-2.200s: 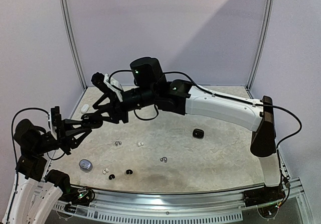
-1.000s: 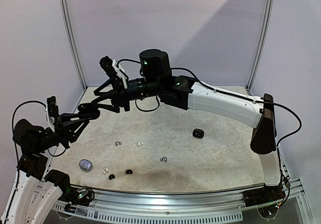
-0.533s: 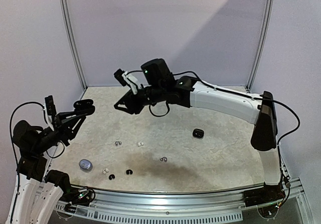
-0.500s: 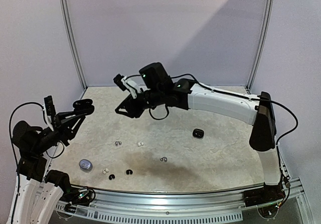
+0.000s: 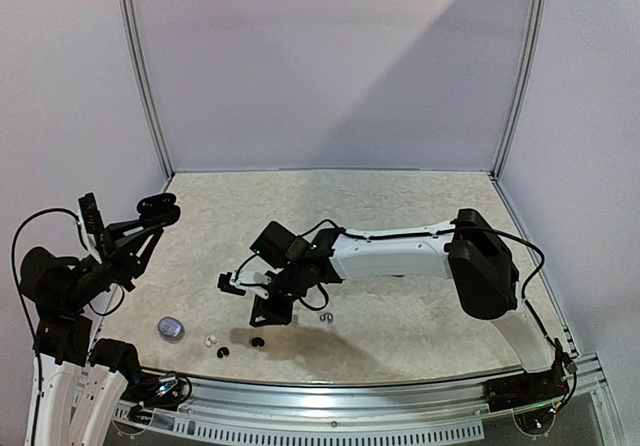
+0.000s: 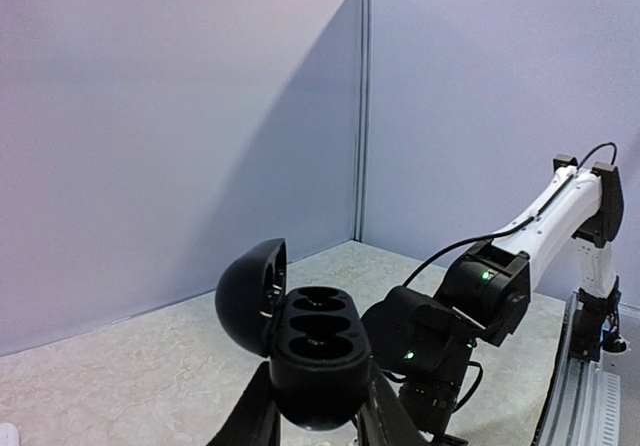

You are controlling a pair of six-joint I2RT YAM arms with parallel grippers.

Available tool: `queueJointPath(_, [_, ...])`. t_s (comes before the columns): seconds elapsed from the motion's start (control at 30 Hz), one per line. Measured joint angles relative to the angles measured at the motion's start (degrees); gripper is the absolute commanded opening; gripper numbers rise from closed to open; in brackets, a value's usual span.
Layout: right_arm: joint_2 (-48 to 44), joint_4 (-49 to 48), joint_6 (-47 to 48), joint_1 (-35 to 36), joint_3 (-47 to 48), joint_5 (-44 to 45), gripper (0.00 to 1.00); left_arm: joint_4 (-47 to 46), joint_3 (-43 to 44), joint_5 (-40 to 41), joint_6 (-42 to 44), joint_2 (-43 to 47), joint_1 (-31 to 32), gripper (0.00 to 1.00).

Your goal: Insert the wireless bluetooth earbuds into the charging case

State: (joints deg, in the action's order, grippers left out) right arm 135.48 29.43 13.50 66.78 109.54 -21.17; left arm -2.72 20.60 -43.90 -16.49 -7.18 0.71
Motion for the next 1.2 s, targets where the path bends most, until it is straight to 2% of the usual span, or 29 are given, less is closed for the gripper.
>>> queueJointPath(0.87, [1.33, 0.37, 6.75, 0.76, -2.56, -4.72, 0.30, -1.38, -0.92, -0.46, 0.02, 0.22, -1.77, 0.00])
queueJointPath(1.13, [1.64, 2.10, 7.82, 1.38, -1.46, -4.87, 0.26, -1.53, -0.94, -0.48, 0.02, 0.55, -1.77, 0.00])
queueJointPath(1.2, [1.64, 2.32, 7.85, 1.68, -1.38, -5.14, 0.22, -1.53, -0.96, -0.50, 0.07, 0.55, -1.77, 0.00])
